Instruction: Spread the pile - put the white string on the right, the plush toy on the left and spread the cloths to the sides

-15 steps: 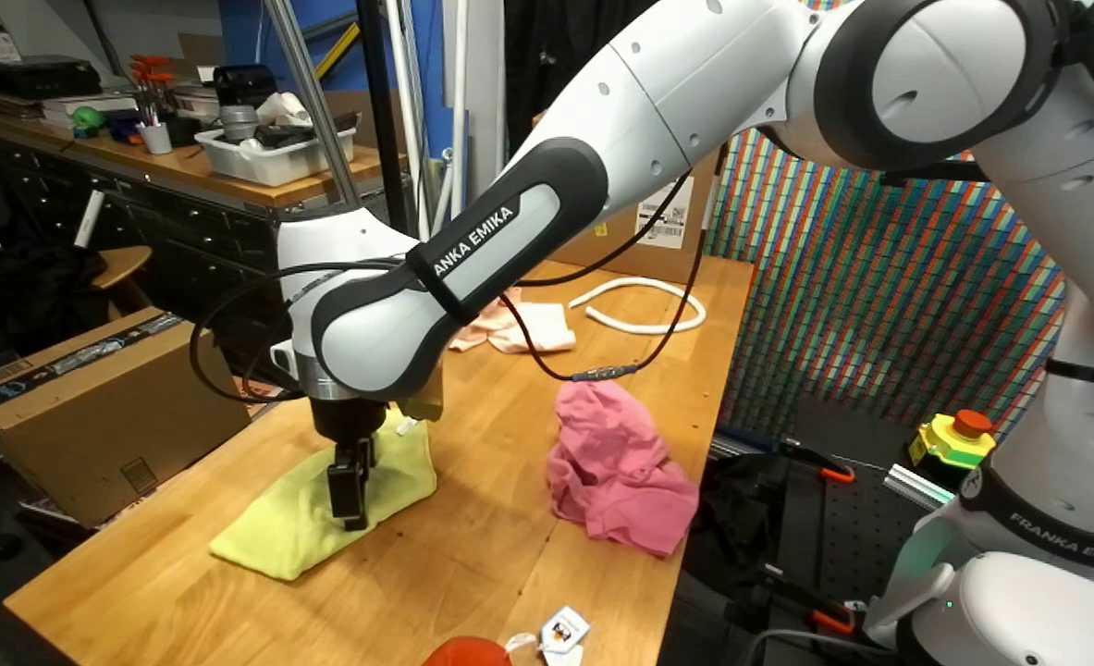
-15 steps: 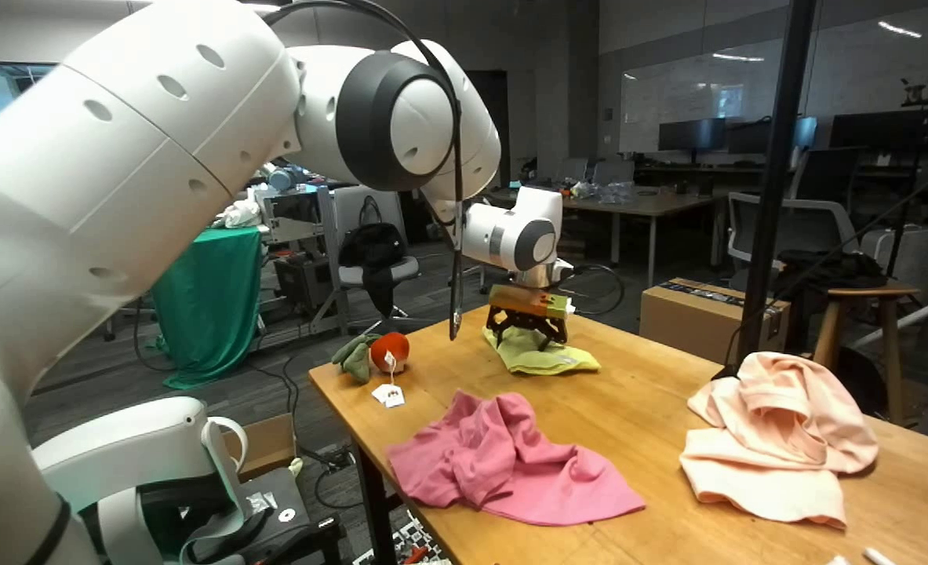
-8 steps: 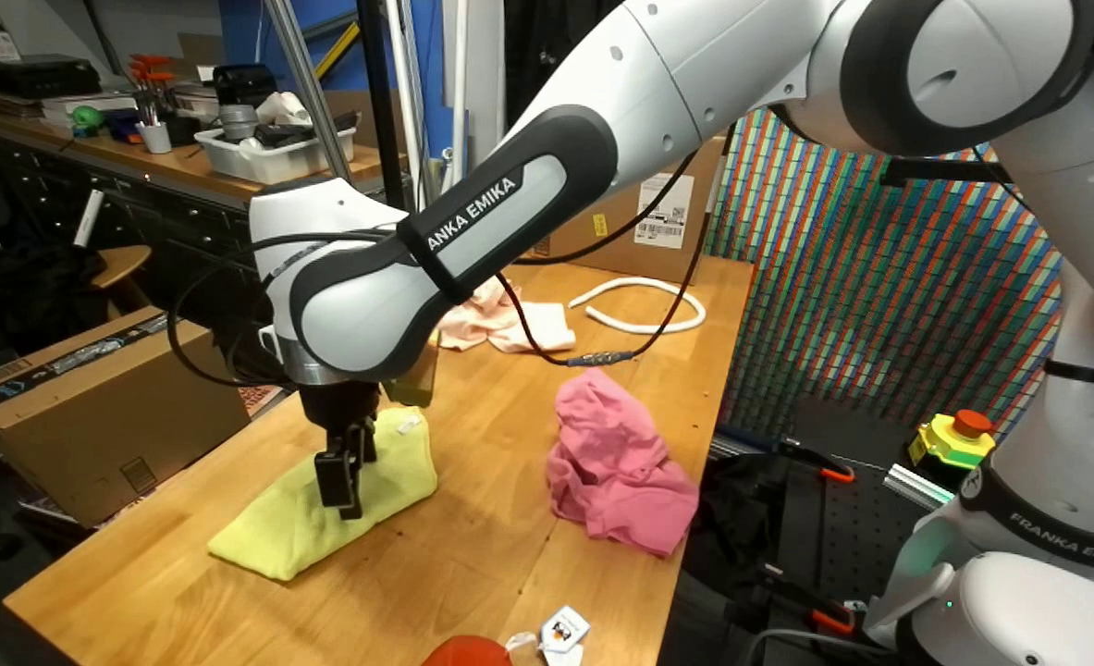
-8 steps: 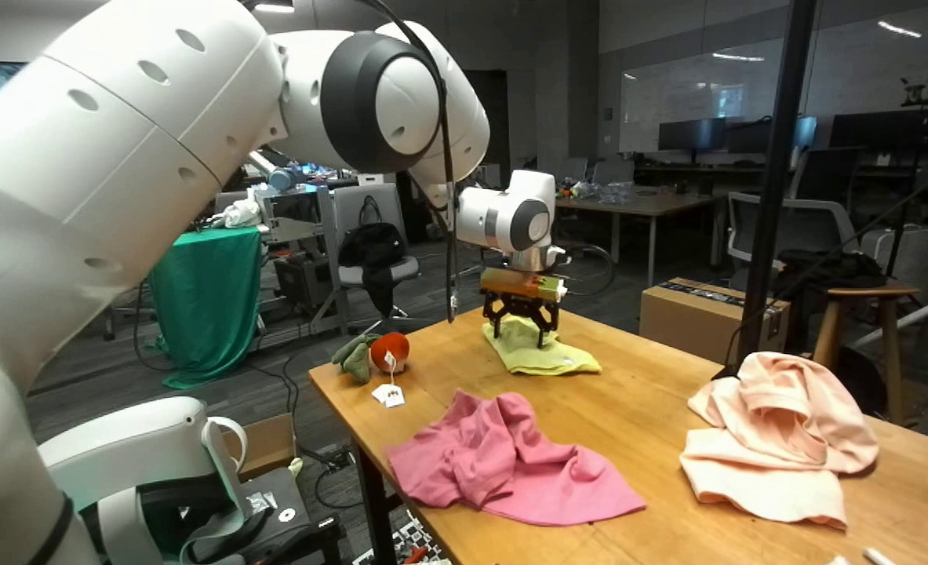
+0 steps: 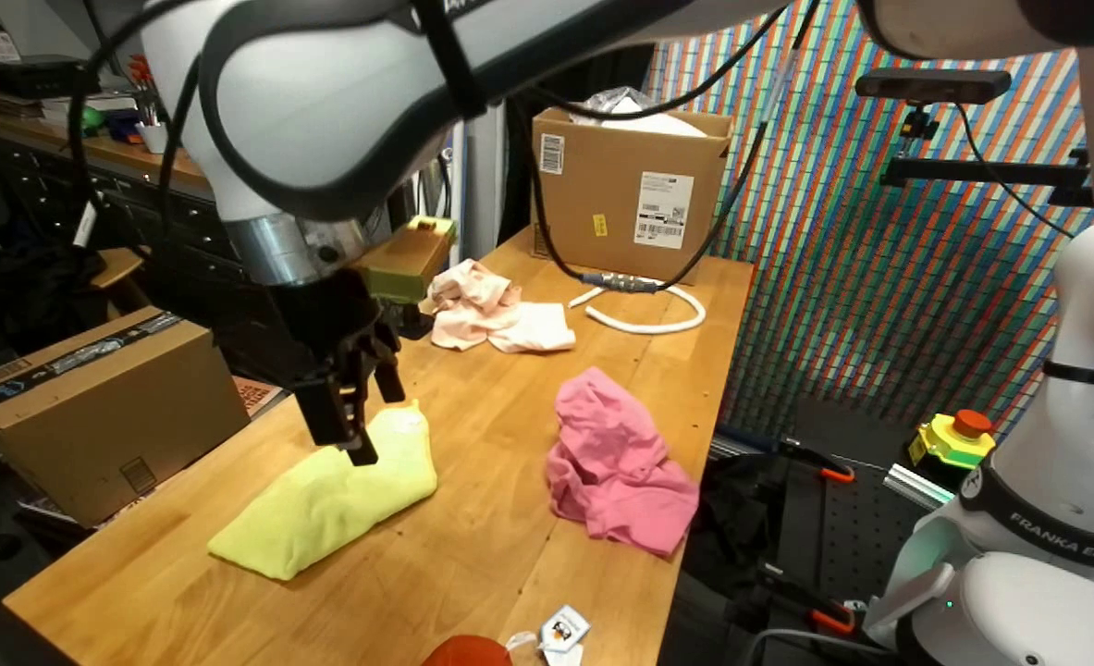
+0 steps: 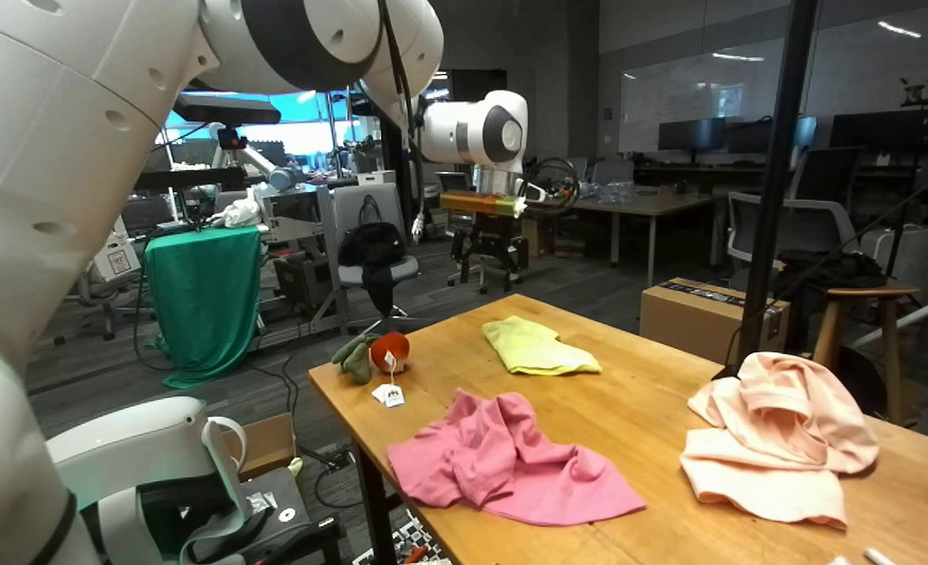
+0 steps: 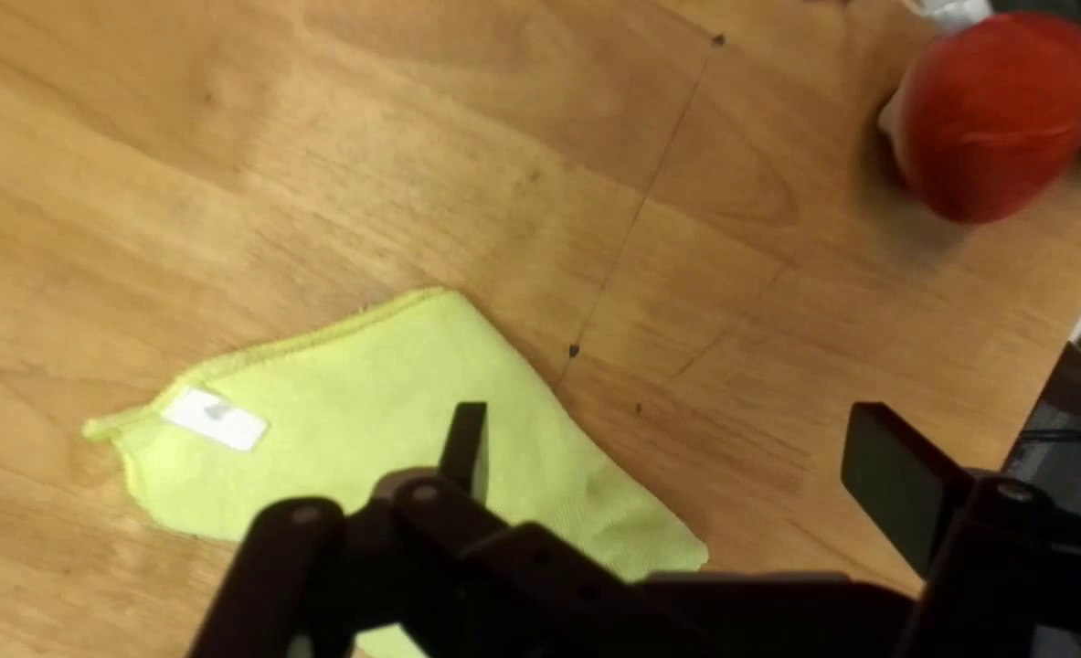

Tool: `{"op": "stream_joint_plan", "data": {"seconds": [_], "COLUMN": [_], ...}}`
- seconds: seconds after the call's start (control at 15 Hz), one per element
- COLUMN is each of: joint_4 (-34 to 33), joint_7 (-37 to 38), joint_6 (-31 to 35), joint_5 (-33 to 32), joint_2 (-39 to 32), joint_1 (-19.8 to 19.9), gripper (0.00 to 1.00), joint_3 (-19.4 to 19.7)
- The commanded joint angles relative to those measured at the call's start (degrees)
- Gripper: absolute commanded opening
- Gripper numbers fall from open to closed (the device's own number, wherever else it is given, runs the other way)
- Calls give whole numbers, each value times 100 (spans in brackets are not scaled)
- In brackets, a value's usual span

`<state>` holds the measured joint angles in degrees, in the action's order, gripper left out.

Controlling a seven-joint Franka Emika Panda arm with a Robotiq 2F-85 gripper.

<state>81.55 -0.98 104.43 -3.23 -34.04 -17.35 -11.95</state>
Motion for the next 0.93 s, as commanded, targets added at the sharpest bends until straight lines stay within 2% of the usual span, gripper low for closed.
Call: {"op": "stream_joint_plan", "data": {"seconds": [0.0, 0.2, 0.33, 0.47, 0.87], "joint_4": [481, 950, 1378, 1935, 3817], "joint_7": [604, 830, 851, 872, 882], "joint_6": [-934, -1715, -1995, -2097, -1688], "joint_5": [214, 405, 549, 673, 1083], "joint_2": [1000, 1784, 2307, 2880, 4765], "joint_1": [23, 161, 268, 392, 754], "gripper": [100, 100, 100, 100, 100], "joint_3": [83, 88, 98, 133, 330]}}
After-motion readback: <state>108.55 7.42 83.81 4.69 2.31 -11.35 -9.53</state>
